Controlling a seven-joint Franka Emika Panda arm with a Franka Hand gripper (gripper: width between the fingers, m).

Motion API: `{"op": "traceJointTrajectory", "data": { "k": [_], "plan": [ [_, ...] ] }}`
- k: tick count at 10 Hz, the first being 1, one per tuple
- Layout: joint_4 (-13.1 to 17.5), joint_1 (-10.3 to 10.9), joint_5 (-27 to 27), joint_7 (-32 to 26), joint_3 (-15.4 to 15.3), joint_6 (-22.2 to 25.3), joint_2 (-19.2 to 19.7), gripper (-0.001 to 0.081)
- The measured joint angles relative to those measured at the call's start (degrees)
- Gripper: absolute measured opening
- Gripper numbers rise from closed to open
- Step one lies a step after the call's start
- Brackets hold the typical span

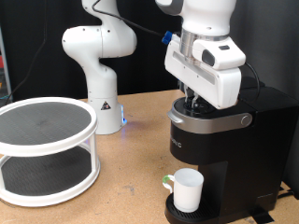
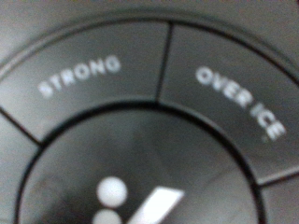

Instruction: Make a cup of coffee with the keurig machine

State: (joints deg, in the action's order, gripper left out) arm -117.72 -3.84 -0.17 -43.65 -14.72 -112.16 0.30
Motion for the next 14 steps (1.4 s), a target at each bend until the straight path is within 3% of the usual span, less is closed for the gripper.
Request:
{"op": "traceJointTrajectory", "data": {
  "k": [5,9,12,14],
  "plan": [
    [0.13,0.00,0.07,-1.87,0.11,-0.60,0.19,0.0001],
    [-6.28,-0.01,5.64,-11.33,0.90,-10.03,-4.16,0.0001],
    [-10.02,0.00,9.94,-14.57,1.19,-12.70,-8.34,0.0001],
    [-10.63,0.00,11.88,-14.80,1.41,-12.75,-11.14,0.0001]
  ]
}}
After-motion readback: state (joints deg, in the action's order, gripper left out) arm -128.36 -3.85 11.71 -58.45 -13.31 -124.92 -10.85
